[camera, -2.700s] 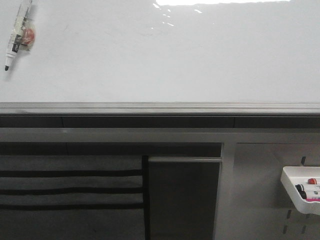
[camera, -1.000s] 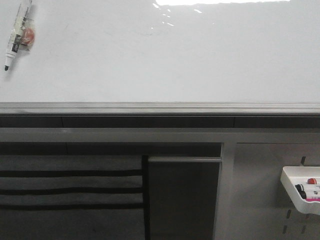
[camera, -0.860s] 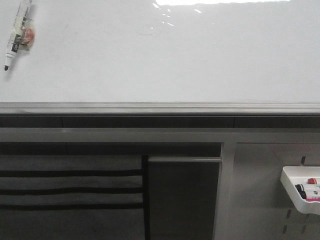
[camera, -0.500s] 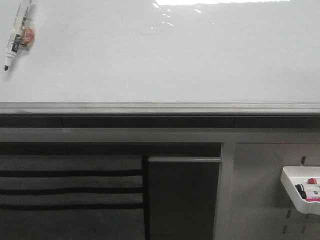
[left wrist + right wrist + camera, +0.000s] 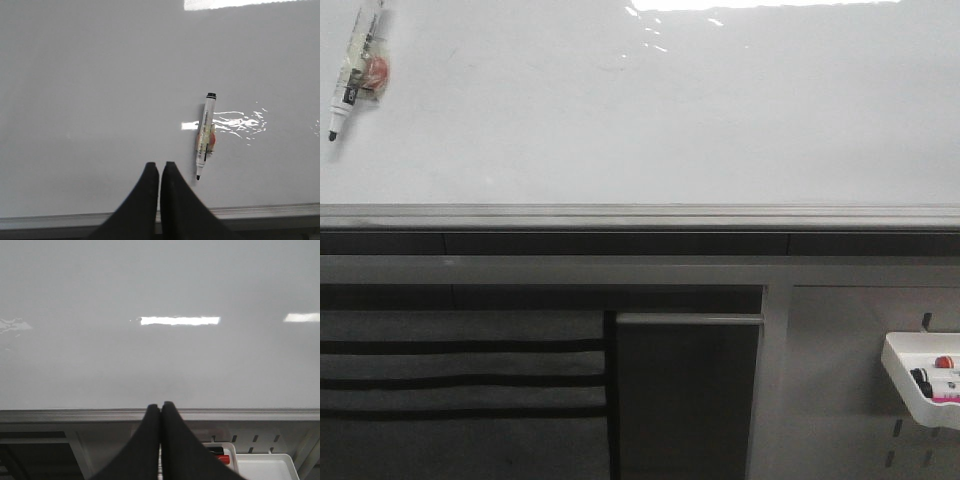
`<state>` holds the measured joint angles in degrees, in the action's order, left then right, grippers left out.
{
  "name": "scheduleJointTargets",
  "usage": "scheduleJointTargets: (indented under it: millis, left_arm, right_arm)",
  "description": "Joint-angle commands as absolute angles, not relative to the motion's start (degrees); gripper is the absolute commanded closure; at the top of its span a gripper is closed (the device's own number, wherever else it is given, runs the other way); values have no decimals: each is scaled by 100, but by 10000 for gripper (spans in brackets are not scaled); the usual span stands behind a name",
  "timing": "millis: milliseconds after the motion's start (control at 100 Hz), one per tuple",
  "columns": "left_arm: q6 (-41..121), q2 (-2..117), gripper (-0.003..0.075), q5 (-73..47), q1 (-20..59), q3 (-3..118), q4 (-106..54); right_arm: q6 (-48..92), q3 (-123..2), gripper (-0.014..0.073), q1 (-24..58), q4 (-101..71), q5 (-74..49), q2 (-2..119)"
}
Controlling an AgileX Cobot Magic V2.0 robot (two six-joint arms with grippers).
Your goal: Write number 3 on whiteboard
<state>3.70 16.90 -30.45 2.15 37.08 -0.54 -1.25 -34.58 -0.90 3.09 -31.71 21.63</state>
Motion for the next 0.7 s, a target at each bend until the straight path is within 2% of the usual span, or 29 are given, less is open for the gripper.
scheduleJointTargets:
  millis: [0, 340, 390, 440, 510, 620, 690]
  left_arm:
    - [363, 1808, 738, -2634, 224, 3899, -42]
    - [363, 1808, 738, -2623, 224, 3899, -42]
    - [265, 1808, 736, -2648, 224, 3899, -42]
    - [145, 1808, 715, -2618, 212, 3874, 0]
    - [131, 1808, 609, -2609, 205, 3835, 56]
    - [131, 1808, 331, -2609, 205, 3732, 58]
    - [131, 1808, 209, -2609, 205, 3707, 58]
  right_arm:
    - [-58, -3647, 668, -113, 377, -2761, 2279]
    - [-58, -3647, 662, -113, 377, -2662, 2279]
    - [-58, -3647, 623, -113, 377, -2662, 2279]
    - [-58, -3647, 529, -113, 388, -2662, 2279]
    - [-58, -3647, 361, -113, 388, -2653, 2279]
    - [-58, -3647, 122, -113, 388, -2641, 2279]
    - [-58, -3647, 76, -113, 388, -2633, 2279]
